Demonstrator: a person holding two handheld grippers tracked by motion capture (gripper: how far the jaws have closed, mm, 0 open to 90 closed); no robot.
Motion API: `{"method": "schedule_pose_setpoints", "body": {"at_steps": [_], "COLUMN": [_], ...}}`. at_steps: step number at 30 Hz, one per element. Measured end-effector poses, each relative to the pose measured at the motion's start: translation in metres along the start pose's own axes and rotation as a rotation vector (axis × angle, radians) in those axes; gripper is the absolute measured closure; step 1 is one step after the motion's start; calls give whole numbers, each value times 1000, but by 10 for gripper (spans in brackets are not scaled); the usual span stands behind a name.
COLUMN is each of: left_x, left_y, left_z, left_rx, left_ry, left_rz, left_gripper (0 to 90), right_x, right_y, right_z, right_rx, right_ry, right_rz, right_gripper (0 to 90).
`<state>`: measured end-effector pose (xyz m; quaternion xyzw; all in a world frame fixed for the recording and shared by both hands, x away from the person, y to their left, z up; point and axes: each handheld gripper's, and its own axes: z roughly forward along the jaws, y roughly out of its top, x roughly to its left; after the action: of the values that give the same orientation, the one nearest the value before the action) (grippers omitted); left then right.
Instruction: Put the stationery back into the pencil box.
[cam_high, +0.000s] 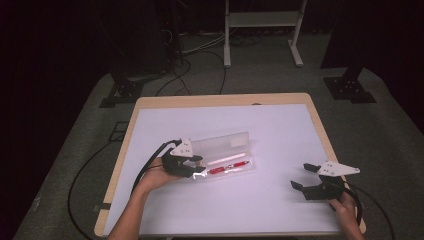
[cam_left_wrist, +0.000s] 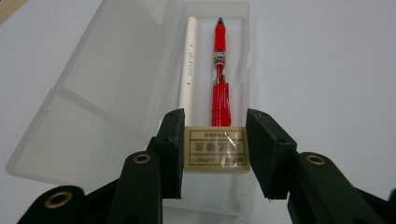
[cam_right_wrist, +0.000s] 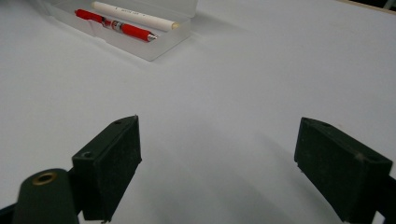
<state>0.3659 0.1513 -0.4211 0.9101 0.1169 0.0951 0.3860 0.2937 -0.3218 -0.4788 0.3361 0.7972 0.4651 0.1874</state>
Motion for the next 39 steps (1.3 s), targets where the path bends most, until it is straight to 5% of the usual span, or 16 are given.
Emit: {"method": "schedule_pose_setpoints", "body": {"at_steps": [39], "left_x": [12], "left_y": [-12], "left_z": [17], "left_rx": [65], "left_ry": [-18], "left_rz": [-35], "left_gripper": [588], "right_x": [0], "right_y": [0], "right_z": [0], "right_rx": [0], "right_ry": [0], "right_rz": [3], "right_gripper": [138]}}
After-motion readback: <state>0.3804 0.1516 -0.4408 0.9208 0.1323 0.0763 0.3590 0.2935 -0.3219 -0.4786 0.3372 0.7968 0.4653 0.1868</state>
